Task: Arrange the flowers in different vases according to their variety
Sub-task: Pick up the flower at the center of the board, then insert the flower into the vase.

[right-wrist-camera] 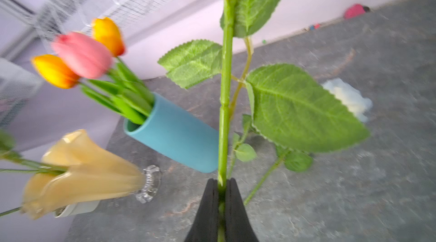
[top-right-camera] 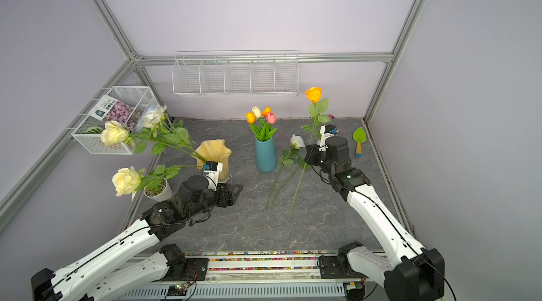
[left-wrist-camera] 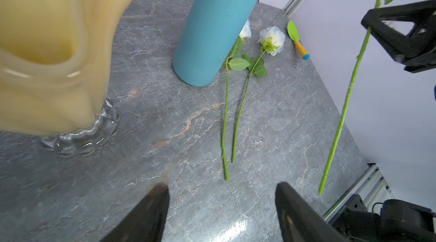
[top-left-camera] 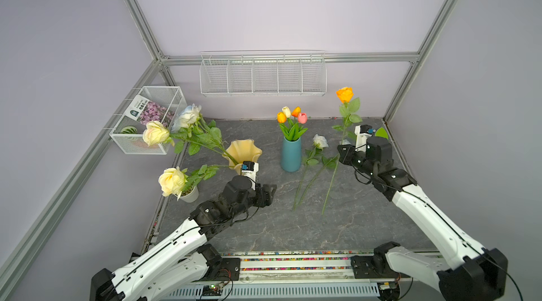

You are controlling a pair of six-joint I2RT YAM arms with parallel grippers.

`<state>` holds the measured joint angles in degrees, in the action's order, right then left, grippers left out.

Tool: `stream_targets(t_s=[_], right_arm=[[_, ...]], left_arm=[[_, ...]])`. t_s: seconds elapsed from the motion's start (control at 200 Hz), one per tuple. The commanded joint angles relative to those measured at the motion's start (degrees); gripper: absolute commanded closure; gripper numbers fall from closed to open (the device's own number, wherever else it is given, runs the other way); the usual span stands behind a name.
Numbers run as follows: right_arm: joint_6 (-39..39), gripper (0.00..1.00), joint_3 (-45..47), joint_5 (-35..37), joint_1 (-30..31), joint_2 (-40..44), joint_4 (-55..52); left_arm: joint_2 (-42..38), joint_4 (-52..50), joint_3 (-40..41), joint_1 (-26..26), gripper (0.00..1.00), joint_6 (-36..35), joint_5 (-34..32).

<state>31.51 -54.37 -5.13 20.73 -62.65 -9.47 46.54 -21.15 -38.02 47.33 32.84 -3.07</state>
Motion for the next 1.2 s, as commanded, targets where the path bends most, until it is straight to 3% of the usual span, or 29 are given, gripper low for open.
stream_targets(t_s=[0.0,0.26,0.575,1.005,1.195], right_arm=[[-3.6,1.0,-3.1,-1.9,5.6,1.2,5.2],[-10.8,1.0,-16.5,3.4,17.7,-4.6,10.6],[-21.9,1.0,-36.0,5.5,27.1,-24.0,22.3],[-26.7,1.0,-66.3,1.4,30.6,-49.1,25.0],[-27.6,1.0,-71.1,-0.5,30.8,-55.9,24.6]], left_arm=[[-3.0,4.1,3.7,0.3,0.24,1.6,2.2],[-6.1,7.5,12.7,0.4,0.24,7.7,4.6],[-10.0,10.0,18.6,0.3,0.24,10.2,2.3],[-10.4,9.7,19.0,0.3,0.25,9.7,1.3],[-9.8,10.9,19.3,0.4,0.25,9.4,0.8]])
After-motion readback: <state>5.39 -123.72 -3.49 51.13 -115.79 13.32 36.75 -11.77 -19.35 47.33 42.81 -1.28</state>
